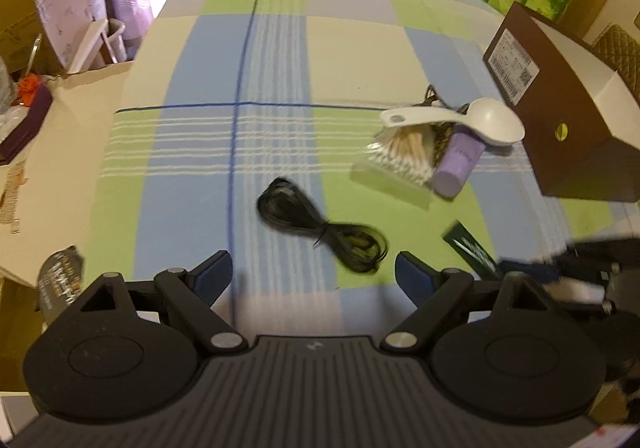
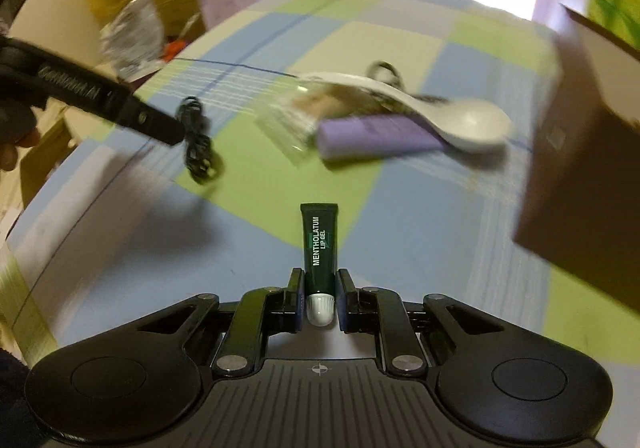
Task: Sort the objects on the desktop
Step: 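Grasp the coiled black cable with the left gripper while the right gripper holds the lip gel, then carry the lip gel tube and black cable over the brown box with both grippers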
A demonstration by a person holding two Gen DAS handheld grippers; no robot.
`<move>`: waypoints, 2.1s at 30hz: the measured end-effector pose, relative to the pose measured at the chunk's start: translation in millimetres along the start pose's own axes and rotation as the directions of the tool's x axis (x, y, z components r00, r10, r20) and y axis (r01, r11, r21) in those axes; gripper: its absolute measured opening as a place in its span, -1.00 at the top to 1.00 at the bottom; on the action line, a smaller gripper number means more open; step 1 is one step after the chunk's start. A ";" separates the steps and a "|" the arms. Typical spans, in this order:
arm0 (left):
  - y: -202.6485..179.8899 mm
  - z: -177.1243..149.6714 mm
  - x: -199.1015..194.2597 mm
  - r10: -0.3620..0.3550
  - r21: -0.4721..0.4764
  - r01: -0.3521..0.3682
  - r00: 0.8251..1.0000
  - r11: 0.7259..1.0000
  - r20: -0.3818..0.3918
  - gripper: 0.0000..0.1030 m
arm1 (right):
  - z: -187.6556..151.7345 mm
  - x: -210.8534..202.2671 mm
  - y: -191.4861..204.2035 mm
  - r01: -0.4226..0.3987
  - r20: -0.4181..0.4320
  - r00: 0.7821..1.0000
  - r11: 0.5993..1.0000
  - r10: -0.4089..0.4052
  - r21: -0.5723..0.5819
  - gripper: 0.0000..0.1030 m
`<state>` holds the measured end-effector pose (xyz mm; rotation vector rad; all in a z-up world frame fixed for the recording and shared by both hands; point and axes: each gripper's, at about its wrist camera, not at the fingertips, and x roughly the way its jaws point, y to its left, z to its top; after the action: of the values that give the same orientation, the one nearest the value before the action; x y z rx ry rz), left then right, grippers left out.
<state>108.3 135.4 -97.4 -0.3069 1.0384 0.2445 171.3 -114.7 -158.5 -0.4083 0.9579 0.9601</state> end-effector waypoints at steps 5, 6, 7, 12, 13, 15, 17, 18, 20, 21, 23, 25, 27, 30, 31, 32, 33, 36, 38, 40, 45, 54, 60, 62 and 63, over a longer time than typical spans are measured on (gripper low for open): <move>-2.4 17.5 22.1 0.013 -0.017 -0.013 1.000 1.000 0.011 -0.62 | -13.4 -13.8 -17.7 0.052 -0.008 0.999 0.995 -0.051 0.084 0.75; -3.0 19.8 27.8 0.023 -0.009 -0.023 1.000 1.000 0.008 -0.60 | -15.0 -15.9 -20.0 0.062 -0.010 0.998 0.994 -0.061 0.094 0.75; -3.3 21.3 33.9 0.031 -0.002 -0.031 1.000 1.000 0.001 -0.51 | -17.3 -19.1 -22.4 0.072 -0.011 0.997 0.992 -0.071 0.103 0.75; -7.1 17.6 49.9 0.032 0.065 -0.032 0.999 0.997 0.001 -0.02 | -28.3 -29.7 -31.5 0.103 -0.015 0.995 0.986 -0.102 0.130 0.75; -8.9 14.9 49.1 0.010 0.095 -0.011 1.000 0.995 0.007 0.23 | -30.7 -32.0 -32.5 0.106 -0.014 0.994 0.985 -0.105 0.134 0.75; -12.3 8.3 46.0 -0.035 0.141 0.034 0.999 0.989 0.007 0.53 | -33.8 -34.7 -33.7 0.109 -0.013 0.994 0.985 -0.108 0.137 0.75; -16.9 -0.2 41.6 -0.065 0.184 0.065 0.998 0.981 -0.006 0.77 | -35.2 -36.0 -33.5 0.112 -0.015 0.994 0.985 -0.111 0.132 0.75; -19.8 -4.9 38.9 -0.076 0.205 0.077 0.997 0.976 -0.015 0.78 | -35.7 -36.2 -33.0 0.112 -0.014 0.994 0.985 -0.111 0.129 0.75; -24.8 -13.8 33.8 -0.095 0.232 0.099 0.995 0.968 -0.028 0.77 | -35.1 -35.2 -32.7 0.111 -0.012 0.994 0.986 -0.110 0.124 0.72; -26.9 -16.8 32.2 -0.095 0.240 0.099 0.995 0.966 -0.029 0.75 | -34.3 -33.8 -32.7 0.110 -0.008 0.994 0.986 -0.110 0.125 0.63; -31.6 -19.8 31.1 -0.084 0.256 0.086 0.996 0.963 -0.019 0.70 | -32.3 -30.5 -32.2 0.110 0.002 0.994 0.986 -0.111 0.129 0.32; -36.3 -18.5 34.1 -0.075 0.264 0.076 0.997 0.961 -0.015 0.55 | -31.4 -27.0 -30.1 0.122 0.016 0.992 0.986 -0.124 0.114 0.26; -41.8 -15.7 37.4 -0.072 0.271 0.071 0.997 0.960 -0.007 0.53 | -29.6 -23.6 -25.8 0.143 0.023 0.989 0.987 -0.145 0.078 0.27; -48.6 -13.8 40.3 -0.058 0.294 0.053 0.998 0.954 0.008 0.53 | -28.0 -21.5 -20.7 0.149 0.022 0.988 0.988 -0.150 0.044 0.60; -50.9 -13.9 40.8 -0.053 0.306 0.047 0.999 0.951 0.011 0.53 | -28.4 -21.3 -19.0 0.151 0.022 0.988 0.988 -0.151 0.030 0.73; -52.8 -14.7 40.7 -0.046 0.318 0.040 0.999 0.947 0.014 0.54 | -28.9 -21.5 -16.2 0.158 0.019 0.987 0.987 -0.158 0.011 0.73; -54.3 -16.2 40.1 -0.045 0.327 0.037 0.999 0.944 0.014 0.55 | -29.2 -21.4 -15.2 0.160 0.017 0.987 0.987 -0.160 0.005 0.73; -58.6 -22.4 36.0 -0.052 0.334 0.048 0.999 0.941 0.003 0.56 | -31.0 -23.5 -17.6 0.148 0.005 0.989 0.989 -0.148 0.030 0.74; -61.6 -26.9 32.7 -0.066 0.326 0.066 0.998 0.943 -0.013 0.56 | -32.5 -26.3 -20.5 0.144 -0.006 0.990 0.989 -0.144 0.046 0.74; -66.0 -31.1 28.2 -0.082 0.314 0.085 0.996 0.945 -0.023 0.56 | -34.7 -30.3 -24.9 0.132 -0.012 0.991 0.988 -0.132 0.073 0.74; -81.2 -34.4 9.7 -0.118 0.316 0.112 0.993 0.942 0.001 0.57 | -37.1 -47.4 -37.7 0.097 0.007 0.995 0.984 -0.099 0.148 0.73; -119.1 -19.0 -15.7 -0.169 0.334 0.133 0.982 0.933 0.080 0.67 | -34.8 -82.1 -61.4 0.075 0.074 0.993 0.981 -0.090 0.178 0.73; -147.1 -12.7 -30.3 -0.207 0.355 0.155 0.972 0.922 0.113 0.67 | -37.7 -107.0 -80.8 0.053 0.107 0.991 0.980 -0.075 0.192 0.74; -157.5 -10.3 -35.6 -0.219 0.362 0.161 0.968 0.918 0.126 0.67 | -38.7 -116.7 -87.1 0.048 0.116 0.991 0.980 -0.071 0.192 0.73; -162.6 -9.0 -37.7 -0.224 0.365 0.163 0.966 0.917 0.131 0.67 | -39.1 -121.1 -90.2 0.046 0.123 0.990 0.980 -0.070 0.193 0.73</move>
<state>138.2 -21.2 -47.1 -0.0605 0.8547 -0.0964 199.8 -250.9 -88.0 -0.2095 0.9052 0.8237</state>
